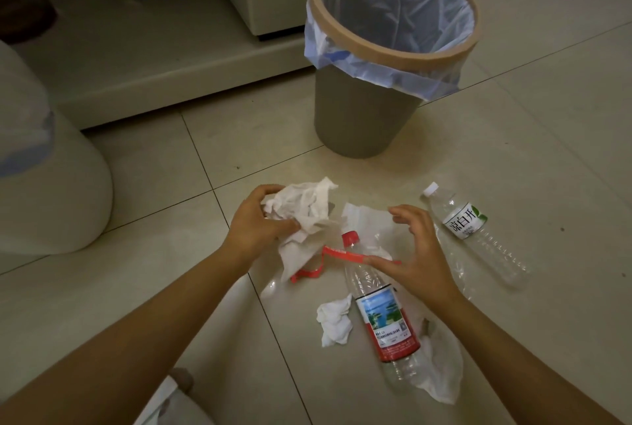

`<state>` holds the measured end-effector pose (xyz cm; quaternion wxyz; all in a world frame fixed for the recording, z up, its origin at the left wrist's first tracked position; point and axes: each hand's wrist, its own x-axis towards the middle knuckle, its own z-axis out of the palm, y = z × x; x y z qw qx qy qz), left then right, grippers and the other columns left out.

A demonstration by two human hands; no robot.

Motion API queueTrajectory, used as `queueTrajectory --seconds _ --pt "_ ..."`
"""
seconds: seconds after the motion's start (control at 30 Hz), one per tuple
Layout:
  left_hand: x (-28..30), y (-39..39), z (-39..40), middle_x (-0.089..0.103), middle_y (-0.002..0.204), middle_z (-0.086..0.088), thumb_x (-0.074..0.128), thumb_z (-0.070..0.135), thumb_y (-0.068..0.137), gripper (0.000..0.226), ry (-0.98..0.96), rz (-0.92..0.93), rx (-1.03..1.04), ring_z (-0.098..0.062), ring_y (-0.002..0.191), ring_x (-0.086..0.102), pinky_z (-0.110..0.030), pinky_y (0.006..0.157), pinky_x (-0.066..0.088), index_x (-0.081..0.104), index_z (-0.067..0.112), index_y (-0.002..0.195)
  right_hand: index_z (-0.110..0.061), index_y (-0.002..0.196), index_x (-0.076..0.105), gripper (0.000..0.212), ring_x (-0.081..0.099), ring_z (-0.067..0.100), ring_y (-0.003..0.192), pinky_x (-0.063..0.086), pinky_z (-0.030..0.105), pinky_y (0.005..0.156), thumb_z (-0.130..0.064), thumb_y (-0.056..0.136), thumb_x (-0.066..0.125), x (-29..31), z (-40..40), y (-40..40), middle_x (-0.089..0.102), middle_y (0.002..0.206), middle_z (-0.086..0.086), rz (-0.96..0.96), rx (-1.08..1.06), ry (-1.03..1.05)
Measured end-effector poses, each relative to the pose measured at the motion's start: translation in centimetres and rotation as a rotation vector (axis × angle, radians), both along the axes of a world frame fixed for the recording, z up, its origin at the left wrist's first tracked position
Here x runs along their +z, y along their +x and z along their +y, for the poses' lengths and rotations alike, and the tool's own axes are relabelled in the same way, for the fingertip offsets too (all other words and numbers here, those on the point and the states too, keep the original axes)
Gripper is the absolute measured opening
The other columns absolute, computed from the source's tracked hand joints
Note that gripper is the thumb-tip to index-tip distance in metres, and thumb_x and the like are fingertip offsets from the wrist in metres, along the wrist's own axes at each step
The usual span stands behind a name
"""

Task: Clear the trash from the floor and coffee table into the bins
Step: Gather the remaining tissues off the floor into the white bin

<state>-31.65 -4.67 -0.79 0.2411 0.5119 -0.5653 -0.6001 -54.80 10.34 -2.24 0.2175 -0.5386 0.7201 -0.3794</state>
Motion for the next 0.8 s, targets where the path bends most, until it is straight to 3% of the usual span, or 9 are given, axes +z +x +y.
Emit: queueTrajectory --seconds 0.13,0.27,0.33,0.43,0.6,0.73,0.8 --pt "0.1 0.7 -0.3 0.064 0.099 0.007 0.084 0.006 0.065 0.061 -0.057 0.037 0.025 -0.010 0.080 0.068 -0.036 0.063 0.060 0.053 0.036 0.109 -0.041 0.125 0.040 0.080 0.048 -0.003 0.111 0.035 0.000 0.085 -0.058 0.056 0.079 -0.7 0.9 -1.1 0.042 0.124 -0.020 -0.023 -0.097 0.042" --pt "0.9 1.0 -0.8 0.058 0.106 0.008 0.084 0.009 0.065 0.064 -0.149 0.026 0.004 -0.004 0.081 0.064 -0.030 0.058 0.059 0.052 0.038 0.112 -0.039 0.124 0.042 0.081 0.049 -0.001 0.109 0.039 0.009 0.081 -0.064 0.055 0.076 -1.2 1.5 -2.2 0.043 0.122 -0.020 -0.013 -0.140 0.099" --pt "1.3 1.2 -0.9 0.056 0.105 0.012 0.084 0.009 0.064 0.063 -0.168 0.023 -0.013 0.005 0.078 0.062 -0.024 0.056 0.057 0.053 0.038 0.111 -0.039 0.124 0.043 0.081 0.048 -0.002 0.108 0.039 0.012 0.081 -0.067 0.054 0.074 -1.6 1.8 -2.6 0.041 0.119 -0.028 -0.017 -0.150 0.144" --pt "1.7 1.4 -0.9 0.056 0.103 0.014 0.085 0.009 0.063 0.065 -0.184 0.001 -0.048 0.005 0.079 0.062 -0.021 0.057 0.056 0.052 0.038 0.112 -0.044 0.122 0.042 0.079 0.047 -0.002 0.108 0.043 0.017 0.085 -0.067 0.052 0.074 -2.1 1.5 -2.9 0.036 0.116 -0.037 -0.011 -0.133 0.232" --pt "2.1 1.5 -0.7 0.069 0.089 0.005 0.088 0.012 0.061 0.072 -0.121 -0.009 -0.019 -0.009 0.076 0.069 -0.022 0.059 0.057 0.049 0.038 0.115 -0.037 0.135 0.035 0.105 0.039 0.009 0.123 0.041 0.035 0.099 -0.072 0.046 0.076 -2.7 -0.8 -2.5 0.036 0.134 -0.015 -0.053 -0.062 0.432" --pt "2.2 1.8 -0.6 0.074 0.080 0.004 0.086 0.016 0.063 0.068 -0.070 -0.030 -0.006 -0.011 0.074 0.071 -0.026 0.062 0.056 0.049 0.038 0.116 -0.028 0.145 0.025 0.113 0.027 0.022 0.137 0.033 0.047 0.108 -0.065 0.052 0.079 -2.6 -3.2 -2.6 0.026 0.151 -0.003 0.156 0.035 0.545" --pt "2.4 2.1 -0.6 0.074 0.078 0.004 0.085 0.019 0.065 0.065 -0.064 -0.047 -0.010 -0.010 0.071 0.071 -0.021 0.057 0.054 0.050 0.040 0.115 -0.031 0.148 0.018 0.116 0.018 0.026 0.142 0.028 0.050 0.110 -0.062 0.054 0.080 -2.4 -4.2 -2.8 0.015 0.157 -0.002 0.244 0.120 0.612"
